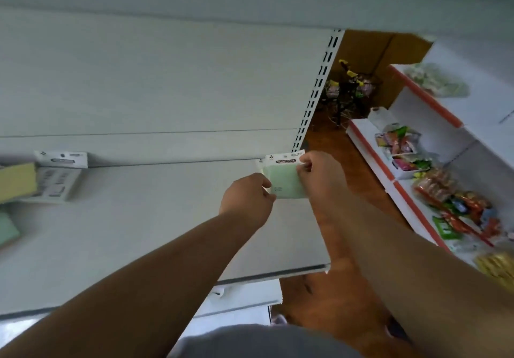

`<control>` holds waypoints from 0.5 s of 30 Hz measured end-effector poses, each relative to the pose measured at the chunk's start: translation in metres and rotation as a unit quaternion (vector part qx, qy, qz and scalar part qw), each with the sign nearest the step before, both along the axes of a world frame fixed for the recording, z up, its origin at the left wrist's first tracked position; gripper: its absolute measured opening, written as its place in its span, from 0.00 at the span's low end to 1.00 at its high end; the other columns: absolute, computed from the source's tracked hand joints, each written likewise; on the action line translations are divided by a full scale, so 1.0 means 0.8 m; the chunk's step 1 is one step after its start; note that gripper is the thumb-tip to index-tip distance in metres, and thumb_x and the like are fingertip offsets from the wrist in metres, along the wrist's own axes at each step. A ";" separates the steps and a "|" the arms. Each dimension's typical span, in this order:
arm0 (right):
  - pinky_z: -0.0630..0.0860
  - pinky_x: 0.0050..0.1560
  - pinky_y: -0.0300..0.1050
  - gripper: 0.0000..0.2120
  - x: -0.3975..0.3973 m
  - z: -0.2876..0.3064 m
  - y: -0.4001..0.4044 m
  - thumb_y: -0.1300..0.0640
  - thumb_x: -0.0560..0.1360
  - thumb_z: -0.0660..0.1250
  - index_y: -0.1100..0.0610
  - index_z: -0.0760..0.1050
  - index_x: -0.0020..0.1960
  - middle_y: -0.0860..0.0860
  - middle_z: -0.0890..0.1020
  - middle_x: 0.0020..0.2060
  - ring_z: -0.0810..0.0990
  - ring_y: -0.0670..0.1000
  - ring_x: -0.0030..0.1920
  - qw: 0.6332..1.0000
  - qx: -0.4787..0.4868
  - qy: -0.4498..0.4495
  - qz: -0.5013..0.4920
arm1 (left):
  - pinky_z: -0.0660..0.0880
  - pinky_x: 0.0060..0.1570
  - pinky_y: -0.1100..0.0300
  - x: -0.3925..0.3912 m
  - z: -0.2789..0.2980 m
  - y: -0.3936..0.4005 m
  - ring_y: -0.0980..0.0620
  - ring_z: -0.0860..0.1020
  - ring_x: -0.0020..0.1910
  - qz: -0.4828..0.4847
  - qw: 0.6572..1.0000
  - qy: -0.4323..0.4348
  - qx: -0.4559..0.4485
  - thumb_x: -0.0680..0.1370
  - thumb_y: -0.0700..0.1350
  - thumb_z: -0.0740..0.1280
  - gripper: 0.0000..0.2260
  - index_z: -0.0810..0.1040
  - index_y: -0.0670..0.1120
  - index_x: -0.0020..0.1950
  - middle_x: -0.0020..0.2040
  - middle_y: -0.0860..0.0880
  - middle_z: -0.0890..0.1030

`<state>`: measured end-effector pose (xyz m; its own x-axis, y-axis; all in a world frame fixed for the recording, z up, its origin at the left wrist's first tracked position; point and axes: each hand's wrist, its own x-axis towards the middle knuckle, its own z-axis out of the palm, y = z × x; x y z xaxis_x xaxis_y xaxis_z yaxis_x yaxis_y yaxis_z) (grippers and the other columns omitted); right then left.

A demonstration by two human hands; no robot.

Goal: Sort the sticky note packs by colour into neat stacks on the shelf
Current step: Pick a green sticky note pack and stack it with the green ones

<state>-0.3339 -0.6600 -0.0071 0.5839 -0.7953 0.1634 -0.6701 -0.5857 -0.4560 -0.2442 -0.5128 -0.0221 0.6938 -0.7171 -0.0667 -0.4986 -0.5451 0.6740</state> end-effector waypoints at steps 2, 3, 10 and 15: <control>0.74 0.43 0.46 0.07 0.011 -0.009 -0.023 0.56 0.74 0.64 0.56 0.79 0.48 0.55 0.82 0.47 0.79 0.55 0.46 0.999 0.006 0.021 0.027 | 0.70 0.41 0.61 0.000 -0.003 -0.017 0.54 0.76 0.42 0.027 0.999 -0.003 0.027 0.75 0.49 0.66 0.11 0.77 0.53 0.57 0.44 0.59 0.80; 0.72 0.43 0.45 0.07 0.014 -0.015 -0.031 0.56 0.74 0.64 0.56 0.79 0.48 0.55 0.82 0.46 0.79 0.55 0.46 0.998 0.007 0.031 0.052 | 0.72 0.42 0.61 -0.001 -0.006 -0.020 0.53 0.78 0.43 0.041 0.998 -0.003 0.044 0.75 0.49 0.66 0.12 0.76 0.54 0.58 0.46 0.58 0.81; 0.68 0.40 0.43 0.04 0.021 -0.029 -0.058 0.55 0.75 0.66 0.56 0.75 0.45 0.53 0.78 0.44 0.77 0.54 0.44 0.983 -0.005 0.057 0.173 | 0.75 0.44 0.58 -0.020 -0.019 -0.028 0.51 0.79 0.48 0.127 0.989 -0.020 0.066 0.76 0.50 0.66 0.12 0.76 0.56 0.59 0.50 0.56 0.82; 0.70 0.43 0.46 0.09 0.018 -0.020 -0.050 0.53 0.76 0.66 0.56 0.73 0.52 0.55 0.74 0.50 0.75 0.56 0.48 0.979 -0.057 0.063 0.187 | 0.74 0.47 0.59 -0.027 -0.015 -0.023 0.51 0.78 0.51 0.155 0.985 -0.031 0.066 0.76 0.51 0.66 0.13 0.76 0.56 0.60 0.53 0.55 0.80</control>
